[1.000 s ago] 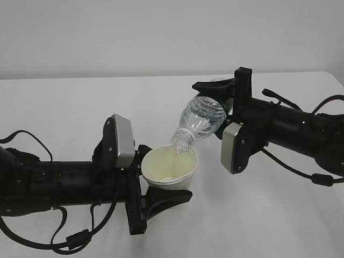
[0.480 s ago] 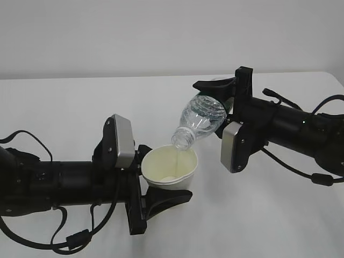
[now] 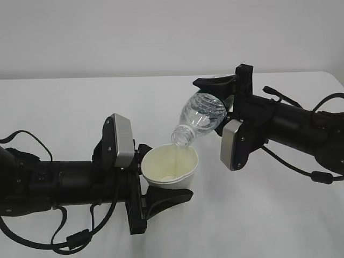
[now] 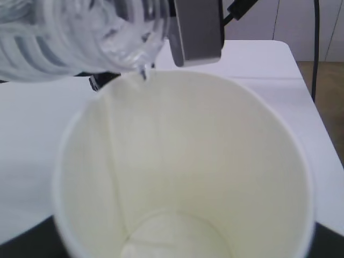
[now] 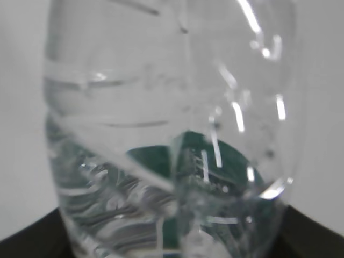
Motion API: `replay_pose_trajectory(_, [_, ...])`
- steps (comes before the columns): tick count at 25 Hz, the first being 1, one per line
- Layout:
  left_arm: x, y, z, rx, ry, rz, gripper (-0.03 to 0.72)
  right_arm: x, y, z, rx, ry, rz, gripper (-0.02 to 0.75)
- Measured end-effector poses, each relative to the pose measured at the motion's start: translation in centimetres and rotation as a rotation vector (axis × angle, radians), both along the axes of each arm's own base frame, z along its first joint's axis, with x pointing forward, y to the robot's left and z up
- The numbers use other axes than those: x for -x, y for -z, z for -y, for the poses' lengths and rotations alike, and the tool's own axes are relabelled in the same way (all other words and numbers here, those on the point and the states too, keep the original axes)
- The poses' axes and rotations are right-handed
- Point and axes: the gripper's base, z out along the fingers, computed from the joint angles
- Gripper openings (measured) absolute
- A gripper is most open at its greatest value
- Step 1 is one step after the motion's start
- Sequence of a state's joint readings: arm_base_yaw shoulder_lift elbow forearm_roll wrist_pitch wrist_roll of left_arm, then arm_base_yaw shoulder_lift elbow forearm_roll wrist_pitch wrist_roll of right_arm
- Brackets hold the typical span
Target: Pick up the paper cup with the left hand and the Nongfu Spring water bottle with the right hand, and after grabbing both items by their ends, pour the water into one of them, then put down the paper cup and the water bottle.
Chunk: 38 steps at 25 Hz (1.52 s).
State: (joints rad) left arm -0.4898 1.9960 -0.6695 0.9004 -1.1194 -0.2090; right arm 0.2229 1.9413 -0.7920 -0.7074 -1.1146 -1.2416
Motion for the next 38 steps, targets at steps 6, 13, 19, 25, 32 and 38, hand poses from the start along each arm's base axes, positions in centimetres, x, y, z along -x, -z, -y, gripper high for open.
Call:
replay_pose_trajectory(6, [0.00, -0.01, 0.00, 0.002, 0.000, 0.000, 0.470, -0.03, -0.03, -0.01, 0.000, 0.000, 0.002, 0.473])
replay_pose_trajectory(13, [0.00, 0.01, 0.00, 0.001, 0.000, 0.000, 0.470, -0.13, -0.14, -0.03, -0.001, 0.000, 0.006, 0.473])
replay_pose_trajectory(19, [-0.02, 0.11, -0.03, -0.010, -0.003, -0.003, 0.470, -0.13, -0.14, -0.03, -0.001, 0.000, 0.006, 0.473])
replay_pose_trajectory(25, [-0.05, 0.15, -0.04, -0.010, -0.007, -0.005, 0.468, -0.12, -0.13, -0.04, -0.001, -0.002, 0.006, 0.473])
replay_pose_trajectory(32, [-0.10, 0.16, -0.05, -0.010, -0.013, -0.006, 0.468, -0.12, -0.13, -0.04, -0.001, -0.002, 0.006, 0.473])
replay_pose_trajectory(38, [-0.10, 0.16, -0.05, -0.010, -0.013, -0.006, 0.468, -0.12, -0.13, -0.04, 0.001, -0.002, 0.008, 0.473])
